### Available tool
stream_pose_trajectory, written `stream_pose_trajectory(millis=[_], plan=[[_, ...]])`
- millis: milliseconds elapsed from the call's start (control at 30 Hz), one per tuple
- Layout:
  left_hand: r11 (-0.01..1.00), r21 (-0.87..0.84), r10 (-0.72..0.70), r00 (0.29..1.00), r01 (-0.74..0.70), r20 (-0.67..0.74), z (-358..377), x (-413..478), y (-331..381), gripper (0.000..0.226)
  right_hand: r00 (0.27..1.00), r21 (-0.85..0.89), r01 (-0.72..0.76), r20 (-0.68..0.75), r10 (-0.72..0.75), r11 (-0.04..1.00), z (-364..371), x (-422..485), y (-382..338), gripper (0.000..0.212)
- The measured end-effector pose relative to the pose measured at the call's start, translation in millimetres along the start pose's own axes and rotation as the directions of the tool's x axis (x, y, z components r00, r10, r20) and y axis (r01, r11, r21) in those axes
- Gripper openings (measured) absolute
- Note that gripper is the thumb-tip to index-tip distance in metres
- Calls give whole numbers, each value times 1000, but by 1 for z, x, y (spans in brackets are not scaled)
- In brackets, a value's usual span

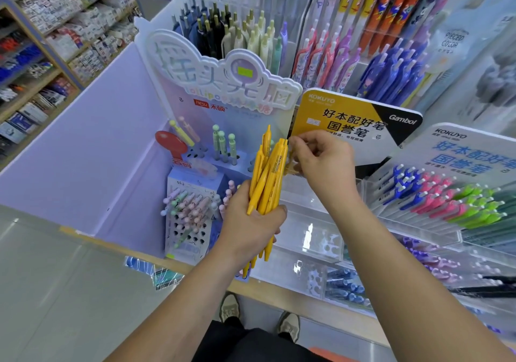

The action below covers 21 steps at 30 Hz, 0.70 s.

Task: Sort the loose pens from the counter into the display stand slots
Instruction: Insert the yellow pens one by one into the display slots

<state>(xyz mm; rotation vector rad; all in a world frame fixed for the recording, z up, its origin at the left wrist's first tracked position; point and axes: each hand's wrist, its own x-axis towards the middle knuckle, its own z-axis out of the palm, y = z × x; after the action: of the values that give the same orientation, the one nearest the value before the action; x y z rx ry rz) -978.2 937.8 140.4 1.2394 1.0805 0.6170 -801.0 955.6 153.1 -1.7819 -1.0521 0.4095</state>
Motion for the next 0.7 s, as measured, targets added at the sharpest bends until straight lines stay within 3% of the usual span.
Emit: stream_pose_trajectory(millis=[167,300,467,567,700], plan=[[1000,11,2,1000,-1,-14,5,-3,3,24,1000,16,-12,3,12,1000,-5,-3,-8,10],[1000,18,22,999,-22,-38,8,-7,4,22,995,146,-49,-82,62,988,-20,-39,-31,27],[996,43,77,997,-76,-18,15,-16,-1,23,947,226,-318,110,301,921,-13,-58,-42,48],[997,59,52,998,-53,23,16,-22,-3,24,926,315,-376,144,348,871,-16,-55,-40,45],[997,74,22,992,-32,124,15,-26,-3,25,858,376,-513,251,449,772,-21,-51,-43,59]])
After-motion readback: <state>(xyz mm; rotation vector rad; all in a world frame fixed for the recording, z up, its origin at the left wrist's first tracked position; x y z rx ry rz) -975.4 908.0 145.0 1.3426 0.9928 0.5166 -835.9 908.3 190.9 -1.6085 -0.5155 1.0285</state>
